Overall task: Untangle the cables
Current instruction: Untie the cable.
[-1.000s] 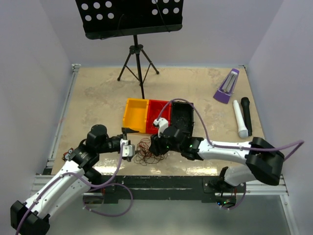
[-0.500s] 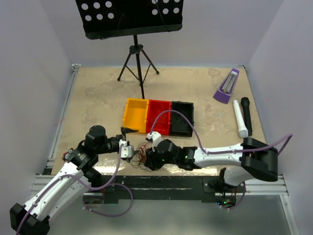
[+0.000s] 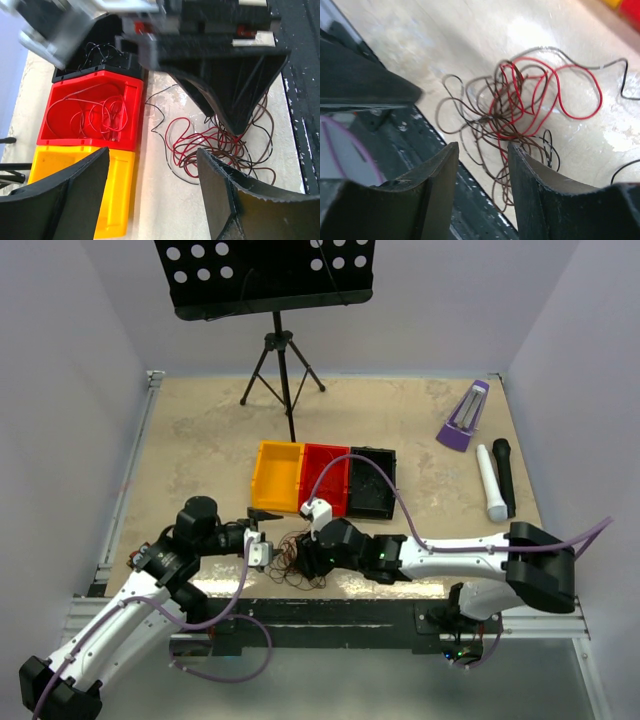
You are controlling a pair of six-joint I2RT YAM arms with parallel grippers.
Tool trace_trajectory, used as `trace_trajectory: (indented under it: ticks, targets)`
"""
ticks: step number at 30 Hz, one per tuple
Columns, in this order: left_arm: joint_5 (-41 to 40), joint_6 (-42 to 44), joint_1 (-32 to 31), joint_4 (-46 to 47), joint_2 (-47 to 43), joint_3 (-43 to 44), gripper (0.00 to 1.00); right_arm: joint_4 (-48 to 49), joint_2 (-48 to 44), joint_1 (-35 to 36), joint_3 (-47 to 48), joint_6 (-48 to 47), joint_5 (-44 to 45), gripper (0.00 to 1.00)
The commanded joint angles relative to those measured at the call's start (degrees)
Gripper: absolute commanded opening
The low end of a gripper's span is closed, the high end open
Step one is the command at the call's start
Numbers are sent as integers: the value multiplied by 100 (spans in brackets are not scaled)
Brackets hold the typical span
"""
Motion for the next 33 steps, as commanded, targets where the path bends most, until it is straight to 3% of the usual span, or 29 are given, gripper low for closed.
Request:
trace_trajectory:
  ticks: [1, 8, 15, 18, 23, 27, 33]
  targets:
    - [204, 232, 13, -125, -17, 282, 74, 58, 199, -7, 93, -178, 19, 48]
    - [203, 180, 13, -143, -122, 317, 77, -56, 524, 2, 242, -556, 142, 44]
    - [212, 127, 13, -134, -87, 326, 79, 103, 507, -7, 347, -591, 167, 1]
    - [265, 153, 5, -73, -148, 265, 91, 68, 95, 2, 374, -626, 238, 0]
    - [712, 40, 5, -37, -79, 238, 95, -433, -670, 2, 725, -802, 194, 0]
    - [1274, -355, 13, 76, 167, 413, 93, -688, -917, 2, 1006, -925, 133, 0]
    - [1671, -1165, 13, 639, 484, 642, 80, -803, -830, 2, 1490, -1031, 141, 0]
